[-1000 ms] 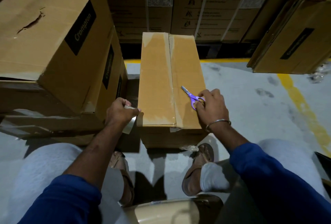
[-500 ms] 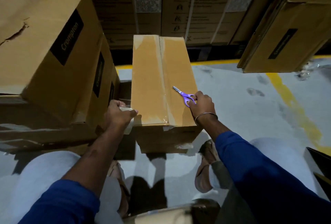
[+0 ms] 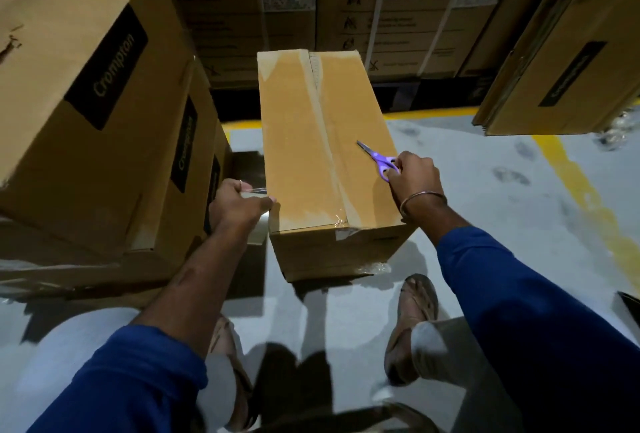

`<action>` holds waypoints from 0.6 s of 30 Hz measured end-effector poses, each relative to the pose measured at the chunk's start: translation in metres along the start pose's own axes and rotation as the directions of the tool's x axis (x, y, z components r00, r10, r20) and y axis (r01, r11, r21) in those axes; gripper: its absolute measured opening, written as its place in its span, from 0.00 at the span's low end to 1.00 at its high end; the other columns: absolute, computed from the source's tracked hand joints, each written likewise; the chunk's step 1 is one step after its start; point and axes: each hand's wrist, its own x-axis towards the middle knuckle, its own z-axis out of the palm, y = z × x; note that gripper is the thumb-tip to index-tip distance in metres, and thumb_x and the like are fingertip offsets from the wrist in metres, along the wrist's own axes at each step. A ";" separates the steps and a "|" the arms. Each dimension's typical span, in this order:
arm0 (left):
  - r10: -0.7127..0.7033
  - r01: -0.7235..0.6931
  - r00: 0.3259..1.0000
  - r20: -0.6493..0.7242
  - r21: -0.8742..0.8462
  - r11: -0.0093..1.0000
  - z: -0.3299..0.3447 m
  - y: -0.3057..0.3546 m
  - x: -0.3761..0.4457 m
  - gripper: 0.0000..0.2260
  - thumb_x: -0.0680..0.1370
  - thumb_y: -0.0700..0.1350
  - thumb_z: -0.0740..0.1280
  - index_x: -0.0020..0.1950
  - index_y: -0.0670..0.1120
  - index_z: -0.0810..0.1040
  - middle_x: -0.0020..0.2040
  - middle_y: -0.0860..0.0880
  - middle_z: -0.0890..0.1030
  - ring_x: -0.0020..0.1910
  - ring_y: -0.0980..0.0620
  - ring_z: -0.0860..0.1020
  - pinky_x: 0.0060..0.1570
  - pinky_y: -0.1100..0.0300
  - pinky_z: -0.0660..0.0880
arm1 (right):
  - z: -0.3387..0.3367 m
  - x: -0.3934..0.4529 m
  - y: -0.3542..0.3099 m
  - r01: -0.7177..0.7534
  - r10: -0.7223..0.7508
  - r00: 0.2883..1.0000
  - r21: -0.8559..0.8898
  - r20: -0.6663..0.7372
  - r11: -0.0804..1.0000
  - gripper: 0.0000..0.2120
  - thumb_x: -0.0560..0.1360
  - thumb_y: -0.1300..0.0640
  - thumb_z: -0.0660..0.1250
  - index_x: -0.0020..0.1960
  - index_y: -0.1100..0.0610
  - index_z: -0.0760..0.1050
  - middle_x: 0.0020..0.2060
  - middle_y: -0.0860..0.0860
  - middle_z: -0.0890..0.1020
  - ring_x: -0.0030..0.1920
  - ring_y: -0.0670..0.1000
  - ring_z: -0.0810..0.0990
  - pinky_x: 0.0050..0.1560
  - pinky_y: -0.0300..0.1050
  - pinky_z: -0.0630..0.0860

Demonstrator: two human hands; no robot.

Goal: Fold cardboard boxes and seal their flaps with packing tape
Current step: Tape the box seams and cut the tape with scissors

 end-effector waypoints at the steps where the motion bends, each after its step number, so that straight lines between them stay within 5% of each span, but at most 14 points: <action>1: 0.002 -0.002 1.000 0.007 0.010 1.000 -0.002 0.000 0.000 0.20 0.69 0.50 0.82 0.54 0.52 0.76 0.55 0.49 0.80 0.51 0.45 0.78 0.47 0.53 0.78 | -0.004 0.000 0.000 0.012 -0.012 1.000 -0.038 0.000 0.999 0.13 0.80 0.51 0.67 0.59 0.58 0.81 0.50 0.61 0.83 0.50 0.64 0.80 0.43 0.48 0.72; 3: 0.020 -0.021 1.000 0.018 0.040 0.999 -0.008 0.002 -0.002 0.20 0.70 0.48 0.81 0.56 0.52 0.76 0.55 0.49 0.79 0.51 0.46 0.77 0.49 0.51 0.79 | -0.012 0.001 -0.002 -0.009 0.009 1.000 -0.124 0.005 0.992 0.13 0.79 0.49 0.69 0.55 0.58 0.81 0.47 0.61 0.83 0.46 0.64 0.80 0.42 0.49 0.73; 7: 0.116 -0.119 0.991 0.065 0.038 0.992 -0.023 0.011 -0.012 0.20 0.72 0.45 0.80 0.59 0.50 0.75 0.57 0.49 0.76 0.51 0.48 0.76 0.38 0.57 0.74 | -0.024 0.003 0.001 -0.062 0.078 0.994 -0.183 0.081 0.981 0.15 0.76 0.46 0.72 0.52 0.58 0.80 0.43 0.57 0.78 0.42 0.59 0.75 0.42 0.47 0.73; 12: 0.298 -0.302 0.939 0.169 -0.005 0.953 -0.042 0.027 -0.030 0.20 0.71 0.44 0.81 0.58 0.51 0.76 0.57 0.51 0.80 0.52 0.50 0.79 0.48 0.50 0.81 | -0.044 -0.002 0.002 -0.074 0.107 0.976 -0.169 0.191 0.983 0.18 0.72 0.45 0.76 0.53 0.58 0.83 0.43 0.57 0.82 0.46 0.60 0.81 0.41 0.47 0.75; 15: 0.411 -0.422 0.878 0.246 -0.007 0.906 -0.049 0.034 -0.039 0.20 0.71 0.45 0.81 0.58 0.53 0.76 0.58 0.52 0.81 0.53 0.51 0.80 0.47 0.52 0.81 | -0.065 -0.017 -0.009 -0.115 0.061 0.952 0.164 0.301 0.980 0.17 0.74 0.48 0.76 0.49 0.63 0.83 0.41 0.59 0.84 0.46 0.61 0.84 0.44 0.55 0.83; 18: 0.486 -0.513 0.812 0.322 0.001 0.858 -0.051 0.041 -0.046 0.20 0.71 0.46 0.81 0.58 0.55 0.76 0.58 0.52 0.81 0.55 0.52 0.80 0.47 0.54 0.80 | -0.090 -0.059 -0.029 -0.292 -0.096 0.843 0.600 0.529 0.745 0.21 0.73 0.50 0.78 0.53 0.67 0.81 0.46 0.60 0.85 0.46 0.55 0.85 0.48 0.55 0.85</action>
